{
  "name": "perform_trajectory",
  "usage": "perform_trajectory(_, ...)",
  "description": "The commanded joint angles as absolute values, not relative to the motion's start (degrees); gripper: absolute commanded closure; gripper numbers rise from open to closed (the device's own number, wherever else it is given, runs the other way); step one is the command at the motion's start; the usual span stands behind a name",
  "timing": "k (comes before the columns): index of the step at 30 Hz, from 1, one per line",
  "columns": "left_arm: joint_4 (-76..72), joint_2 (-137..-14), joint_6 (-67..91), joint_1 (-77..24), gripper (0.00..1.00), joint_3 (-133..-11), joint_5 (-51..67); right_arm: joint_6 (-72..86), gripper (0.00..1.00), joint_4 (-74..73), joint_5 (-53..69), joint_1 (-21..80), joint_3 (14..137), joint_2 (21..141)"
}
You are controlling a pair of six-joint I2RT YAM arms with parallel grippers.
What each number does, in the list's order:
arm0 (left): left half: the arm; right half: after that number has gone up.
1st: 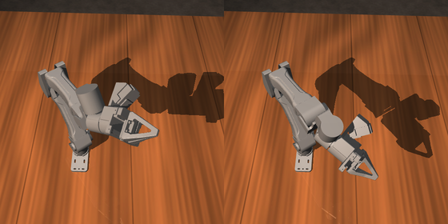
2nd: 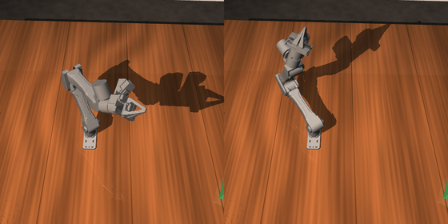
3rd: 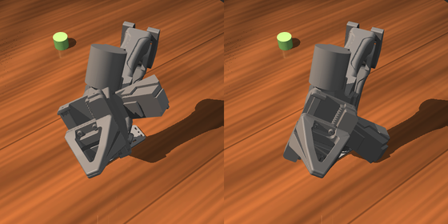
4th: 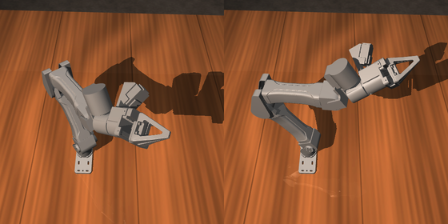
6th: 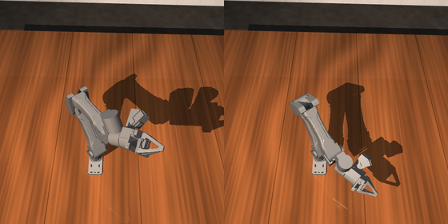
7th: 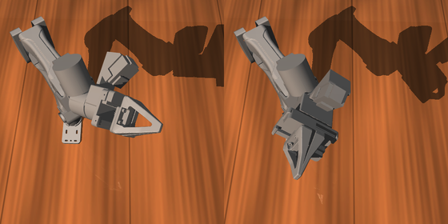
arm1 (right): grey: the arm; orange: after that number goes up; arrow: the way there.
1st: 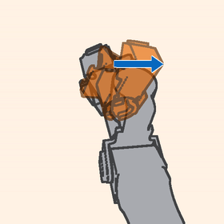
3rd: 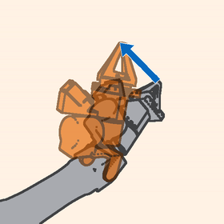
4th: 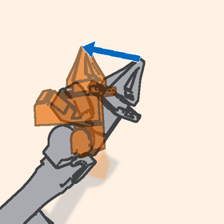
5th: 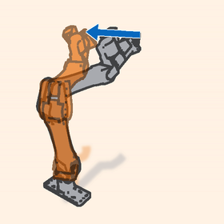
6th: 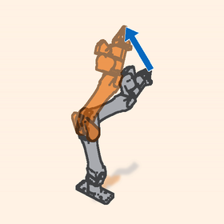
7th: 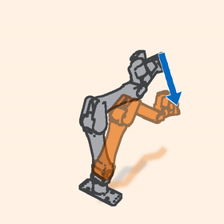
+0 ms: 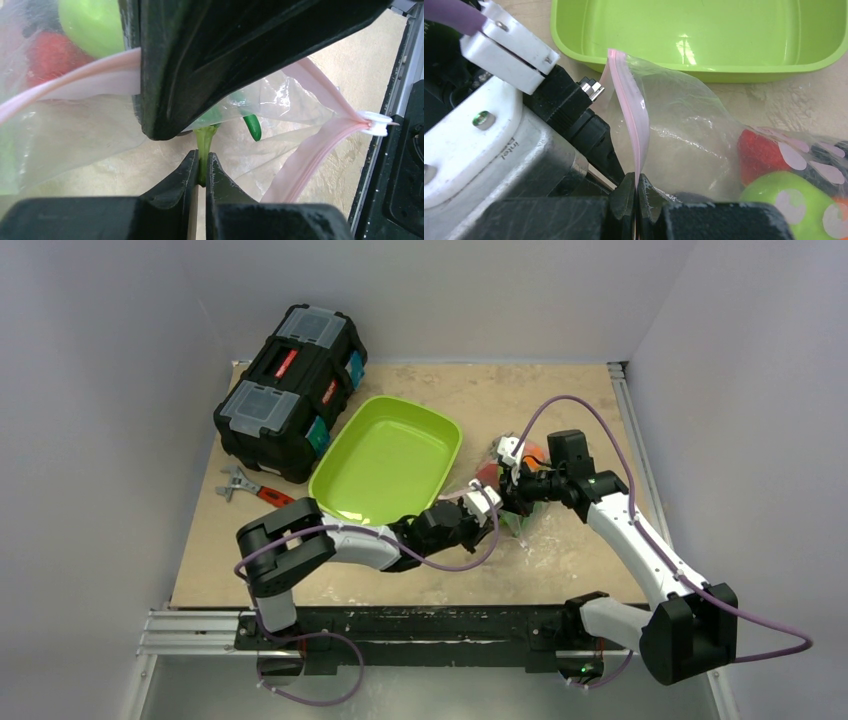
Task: Open the zip-top bag and remove the fake food
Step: Pick up the fake vegetable from the zipper food storage bag.
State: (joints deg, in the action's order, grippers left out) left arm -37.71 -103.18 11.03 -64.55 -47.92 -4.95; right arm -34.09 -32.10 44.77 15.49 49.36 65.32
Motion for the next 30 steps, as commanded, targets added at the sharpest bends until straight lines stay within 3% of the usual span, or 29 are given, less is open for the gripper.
perform_trajectory(1, -36.3, -97.2, 10.1, -64.8, 1.00, -48.4, -5.5, -33.2, 1.00, -30.3, 45.0, 15.6, 51.1, 65.1)
perform_trajectory(30, -9.1, -72.1, 8.0, -64.6, 1.00, -44.6, -6.5, -32.4, 1.00, -29.1, 42.0, 14.8, 50.4, 64.7)
